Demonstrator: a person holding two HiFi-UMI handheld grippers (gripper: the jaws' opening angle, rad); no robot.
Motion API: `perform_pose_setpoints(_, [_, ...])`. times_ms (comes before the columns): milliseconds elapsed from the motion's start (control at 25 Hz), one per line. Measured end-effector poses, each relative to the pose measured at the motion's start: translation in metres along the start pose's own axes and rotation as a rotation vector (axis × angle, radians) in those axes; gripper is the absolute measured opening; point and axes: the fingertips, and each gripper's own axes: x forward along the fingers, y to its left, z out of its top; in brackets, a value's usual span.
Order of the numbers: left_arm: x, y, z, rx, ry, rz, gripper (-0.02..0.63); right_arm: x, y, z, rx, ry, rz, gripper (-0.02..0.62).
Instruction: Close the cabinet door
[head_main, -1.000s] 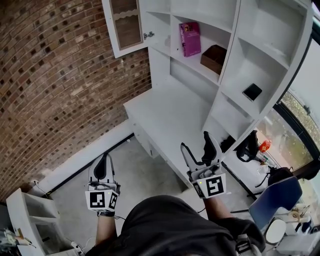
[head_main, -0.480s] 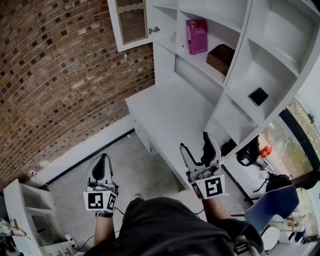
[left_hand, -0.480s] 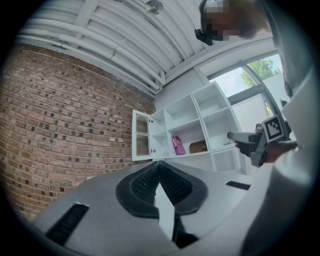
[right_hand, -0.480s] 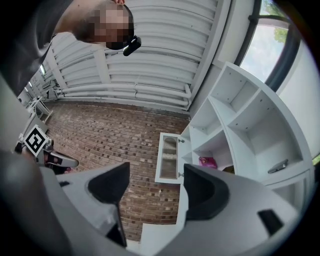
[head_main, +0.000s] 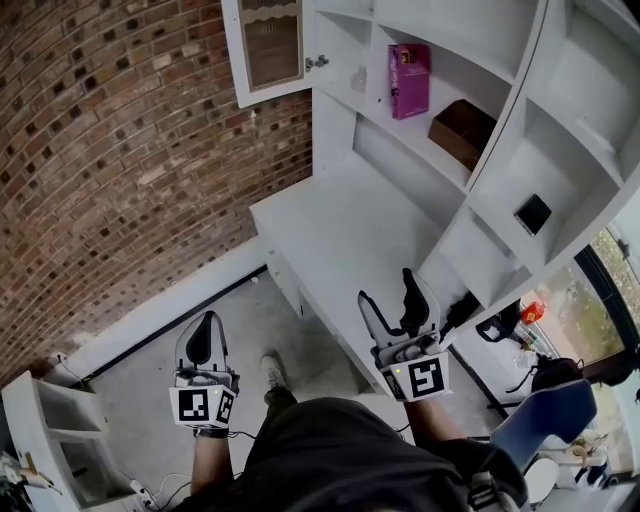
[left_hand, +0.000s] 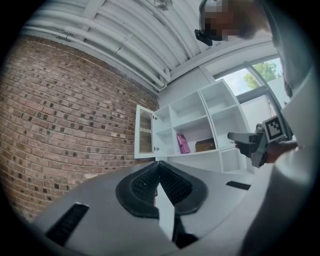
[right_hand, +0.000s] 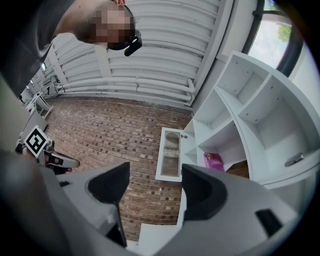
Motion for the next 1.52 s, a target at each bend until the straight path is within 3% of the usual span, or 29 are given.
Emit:
perform_pose_setpoints(1000, [0.203, 0.193, -0.026, -0.055, -0.008, -0.140, 0.002, 0.280, 0.020, -0.046, -0.071, 0.018, -0.121, 0.324])
perform_pose_setpoints(1320, [0.235, 0.214, -0.046, -0.073, 0.017, -0.158, 0.002, 0.373, 0.019, -0.025, -0.125, -0.102, -0.093, 0.324])
perform_pose_setpoints(1520, [0.248, 0.217, -0.051, -0.062, 0.016, -0.119, 0.002, 0.428, 0.005, -0.017, -0.128, -0.163, -0.063, 0.324])
